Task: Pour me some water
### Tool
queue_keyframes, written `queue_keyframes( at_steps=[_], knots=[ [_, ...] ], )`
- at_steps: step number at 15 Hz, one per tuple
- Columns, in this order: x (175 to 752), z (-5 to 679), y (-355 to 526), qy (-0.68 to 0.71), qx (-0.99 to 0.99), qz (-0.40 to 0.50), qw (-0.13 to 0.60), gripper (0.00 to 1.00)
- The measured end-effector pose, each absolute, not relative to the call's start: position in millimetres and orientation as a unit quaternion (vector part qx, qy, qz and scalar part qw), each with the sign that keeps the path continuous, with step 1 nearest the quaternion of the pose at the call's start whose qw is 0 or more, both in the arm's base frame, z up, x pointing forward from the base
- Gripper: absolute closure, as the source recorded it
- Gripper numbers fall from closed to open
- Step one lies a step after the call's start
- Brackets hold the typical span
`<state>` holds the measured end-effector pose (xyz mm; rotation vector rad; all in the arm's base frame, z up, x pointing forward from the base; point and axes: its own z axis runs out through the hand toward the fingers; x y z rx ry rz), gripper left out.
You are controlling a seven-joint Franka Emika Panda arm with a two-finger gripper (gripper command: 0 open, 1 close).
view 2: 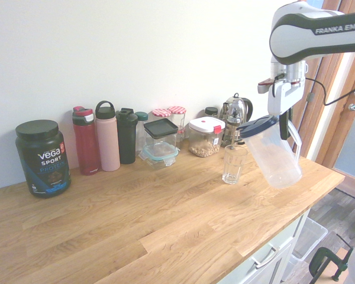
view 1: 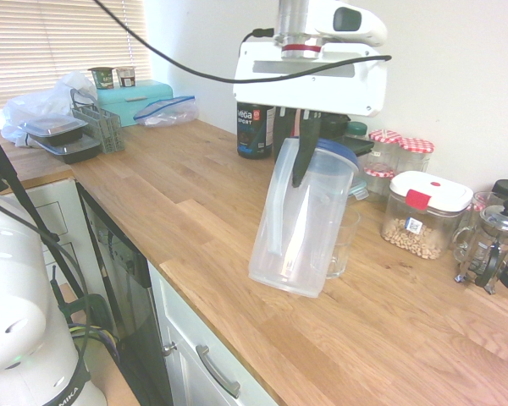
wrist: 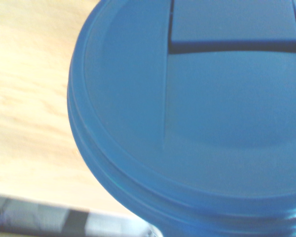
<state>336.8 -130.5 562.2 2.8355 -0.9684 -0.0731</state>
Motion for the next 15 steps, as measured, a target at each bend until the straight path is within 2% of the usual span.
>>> queue_keyframes(
  at_steps=[7, 10, 15],
  knots=[
    [275.9, 528.8, -97.9, -0.329, 0.937, 0.118, -0.021, 1.00],
    [261.7, 526.2, -72.7, -0.322, 0.936, 0.143, -0.031, 1.00],
    [286.8, 525.2, 6.8, -0.326, 0.925, 0.194, -0.031, 1.00]
  ],
)
